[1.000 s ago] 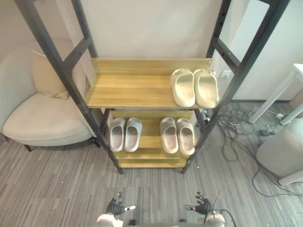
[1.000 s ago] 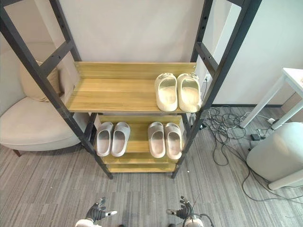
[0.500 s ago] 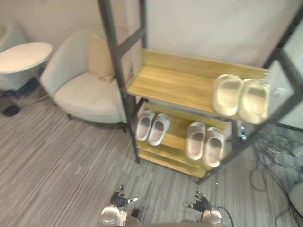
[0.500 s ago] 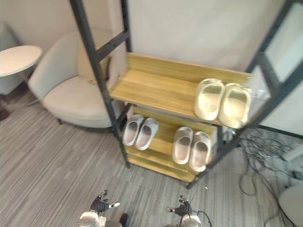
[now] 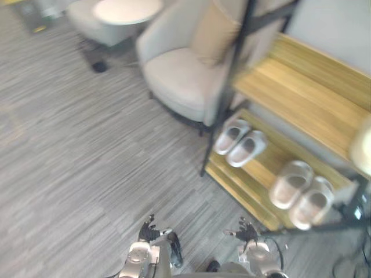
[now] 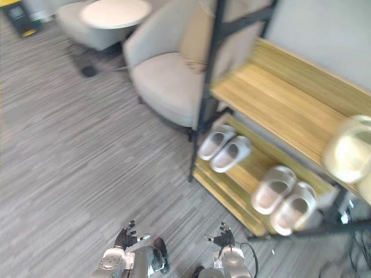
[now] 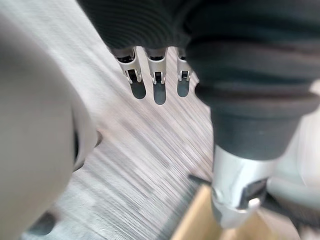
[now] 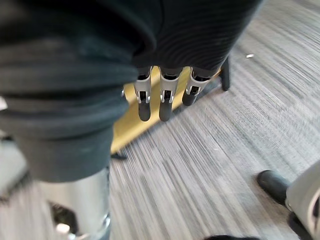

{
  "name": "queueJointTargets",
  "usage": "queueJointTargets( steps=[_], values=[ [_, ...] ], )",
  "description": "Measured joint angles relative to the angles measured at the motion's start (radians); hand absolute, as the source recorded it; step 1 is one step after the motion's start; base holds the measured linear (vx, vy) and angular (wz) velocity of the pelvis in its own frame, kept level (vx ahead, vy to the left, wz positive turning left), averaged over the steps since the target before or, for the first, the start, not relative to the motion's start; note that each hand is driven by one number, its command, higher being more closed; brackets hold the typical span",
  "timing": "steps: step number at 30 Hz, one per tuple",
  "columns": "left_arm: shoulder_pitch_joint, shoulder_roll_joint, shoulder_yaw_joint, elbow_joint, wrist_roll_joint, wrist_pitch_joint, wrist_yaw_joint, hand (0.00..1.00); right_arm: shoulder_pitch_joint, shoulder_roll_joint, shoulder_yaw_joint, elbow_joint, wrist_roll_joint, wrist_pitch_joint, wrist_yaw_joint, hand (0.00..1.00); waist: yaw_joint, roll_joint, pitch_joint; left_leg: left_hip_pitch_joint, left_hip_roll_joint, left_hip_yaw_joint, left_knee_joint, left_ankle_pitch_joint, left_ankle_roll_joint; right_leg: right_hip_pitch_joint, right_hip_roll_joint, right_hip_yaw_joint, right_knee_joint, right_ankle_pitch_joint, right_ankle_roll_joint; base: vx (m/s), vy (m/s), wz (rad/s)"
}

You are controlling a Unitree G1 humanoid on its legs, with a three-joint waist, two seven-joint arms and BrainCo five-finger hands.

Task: Organize the slippers on the shoe rack

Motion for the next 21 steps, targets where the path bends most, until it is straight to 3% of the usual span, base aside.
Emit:
queueJointTargets(
  steps=[2,4,5,6,7,8,9,13,15,16,18,19,20,21],
  values=[
    [-0.011,0.005,-0.001,0.018,0.002,0.003,0.002,0.00,-0.003,0.020,-0.020,0.009,0.000,0.003,0.001,0.00,0.006,-0.014,0.009,0.004,-0.048,-0.049,-0.021,0.022,0.004,0.000,-0.036,-0.011,0.041,-0.003,0.013,0.03,0.125,0.86],
    [-0.012,0.009,-0.004,0.019,0.002,0.006,0.001,0.00,-0.002,0.030,-0.020,0.014,0.000,0.004,0.002,0.00,0.004,-0.016,0.010,0.009,-0.101,-0.115,-0.021,0.014,0.014,-0.029,-0.129,0.001,0.222,-0.032,0.050,0.03,0.200,1.01],
    [-0.006,0.009,-0.006,0.017,0.002,0.007,0.001,0.00,-0.004,0.033,-0.019,0.015,0.000,0.004,0.002,0.00,0.005,-0.018,0.010,0.026,-0.139,-0.152,-0.032,-0.004,0.042,-0.089,-0.197,0.074,0.404,-0.050,0.026,0.03,0.209,0.83],
    [-0.005,0.011,-0.008,0.017,0.002,0.008,0.001,0.00,-0.003,0.036,-0.019,0.017,0.001,0.005,0.003,0.00,0.002,-0.019,0.010,0.039,-0.162,-0.177,-0.047,0.000,0.048,-0.146,-0.209,0.168,0.511,-0.070,0.004,0.05,0.206,0.99],
    [0.003,0.012,-0.010,0.016,0.002,0.010,0.001,0.00,-0.003,0.037,-0.019,0.020,0.001,0.005,0.003,0.00,-0.004,-0.016,0.012,0.069,-0.182,-0.212,-0.080,0.009,0.047,-0.201,-0.182,0.276,0.568,-0.087,0.012,0.06,0.123,0.73],
    [0.005,0.012,-0.010,0.015,0.001,0.010,0.001,0.00,-0.002,0.037,-0.020,0.016,0.003,0.005,0.004,0.00,-0.005,-0.016,0.011,0.076,-0.186,-0.222,-0.086,0.011,0.045,-0.212,-0.174,0.294,0.571,-0.091,0.015,0.10,0.065,0.90],
    [0.009,0.015,-0.009,0.014,0.001,0.010,0.002,0.00,0.005,0.032,-0.022,0.014,0.002,0.004,0.002,0.00,-0.009,-0.017,0.011,0.108,-0.199,-0.263,-0.115,0.017,0.037,-0.251,-0.135,0.347,0.554,-0.107,0.025,0.15,0.041,0.75],
    [0.009,0.018,-0.011,0.018,-0.002,0.012,0.001,0.00,0.003,0.031,-0.024,0.009,0.010,0.002,0.001,0.00,-0.015,-0.024,0.005,0.186,-0.220,-0.396,-0.211,0.044,0.035,-0.350,-0.039,0.408,0.375,-0.098,0.020,0.23,0.000,1.01],
    [0.009,0.025,-0.011,0.024,-0.002,0.014,0.000,0.00,0.006,0.031,-0.032,0.011,0.010,0.004,0.001,0.00,-0.020,-0.030,0.002,0.214,-0.223,-0.444,-0.231,0.044,0.033,-0.370,-0.012,0.426,0.308,-0.070,-0.008,0.32,-0.091,1.01],
    [0.008,0.026,-0.009,0.037,-0.002,0.014,0.001,0.00,0.015,0.032,-0.032,0.014,0.010,0.005,0.002,0.00,-0.019,-0.040,-0.003,0.244,-0.226,-0.485,-0.227,0.034,0.018,-0.380,0.007,0.420,0.279,-0.050,-0.035,0.42,-0.138,0.84],
    [0.025,0.042,0.007,0.038,-0.002,0.014,0.002,0.00,0.023,0.044,-0.030,0.017,0.009,0.006,0.003,0.00,-0.015,-0.063,-0.020,0.242,-0.232,-0.484,-0.138,-0.016,-0.061,-0.361,0.047,0.415,0.179,0.056,-0.106,0.55,-0.147,0.80],
    [0.022,0.037,0.020,0.040,-0.002,0.016,0.002,0.00,0.015,0.034,-0.031,0.032,0.009,0.007,0.003,0.00,-0.019,-0.044,-0.019,0.193,-0.214,-0.458,-0.008,-0.038,-0.088,-0.332,0.060,0.395,0.161,0.049,-0.116,0.56,-0.091,0.39],
    [0.017,0.025,0.042,0.022,-0.003,0.013,0.002,0.00,0.012,0.029,-0.018,0.034,0.009,0.009,0.002,0.00,-0.007,-0.022,-0.011,0.105,-0.171,-0.379,0.197,-0.018,-0.123,-0.267,0.081,0.391,0.091,0.047,-0.117,0.37,-0.043,0.16],
    [0.019,0.022,0.045,0.022,-0.003,0.013,0.002,0.00,0.012,0.026,-0.015,0.033,0.009,0.009,0.002,0.00,-0.002,-0.018,-0.008,0.087,-0.156,-0.355,0.251,-0.010,-0.134,-0.251,0.085,0.392,0.075,0.049,-0.120,0.48,-0.045,-0.14]
  ],
)
